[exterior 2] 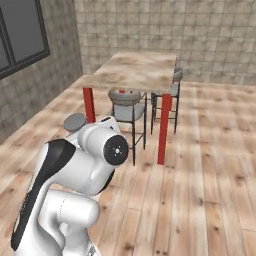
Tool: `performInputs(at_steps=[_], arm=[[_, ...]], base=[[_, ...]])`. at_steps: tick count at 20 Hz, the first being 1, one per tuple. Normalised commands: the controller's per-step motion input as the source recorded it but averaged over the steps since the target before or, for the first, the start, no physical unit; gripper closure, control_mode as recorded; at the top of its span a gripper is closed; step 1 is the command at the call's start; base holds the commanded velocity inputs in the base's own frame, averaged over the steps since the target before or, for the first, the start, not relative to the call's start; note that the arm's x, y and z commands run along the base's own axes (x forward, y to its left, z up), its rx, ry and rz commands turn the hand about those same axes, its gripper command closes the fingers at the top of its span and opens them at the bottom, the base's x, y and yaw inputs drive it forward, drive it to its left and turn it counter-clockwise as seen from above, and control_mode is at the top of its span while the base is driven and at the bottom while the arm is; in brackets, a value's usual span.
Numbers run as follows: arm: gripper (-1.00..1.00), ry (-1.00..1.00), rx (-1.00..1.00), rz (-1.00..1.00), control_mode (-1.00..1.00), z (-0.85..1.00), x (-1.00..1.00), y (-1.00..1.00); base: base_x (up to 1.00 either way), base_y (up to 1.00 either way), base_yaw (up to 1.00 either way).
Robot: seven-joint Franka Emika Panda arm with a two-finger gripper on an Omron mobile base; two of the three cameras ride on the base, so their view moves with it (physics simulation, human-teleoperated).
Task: Place the pitcher and cup on the dining counter for serving.
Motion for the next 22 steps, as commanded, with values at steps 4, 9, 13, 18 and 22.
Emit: performInputs(at_steps=[4, 9, 13, 18, 22], arm=[[1.00, 0.00, 0.00, 0.00, 1.00, 0.00, 0.00, 0.00], [1.00, 0.00, 0.00, 0.00, 1.00, 0.00, 0.00, 0.00], [1.00, 0.00, 0.00, 0.00, 1.00, 0.00, 0.00, 0.00], [1.00, 0.00, 0.00, 0.00, 1.00, 0.00, 0.00, 0.00], [1.00, 0.00, 0.00, 0.00, 1.00, 0.00, 0.00, 0.00]], base=[[1.00, 0.00, 0.10], [1.00, 0.00, 0.02], [1.00, 0.00, 0.00], [1.00, 0.00, 0.00], [0.94, 0.00, 0.02]])
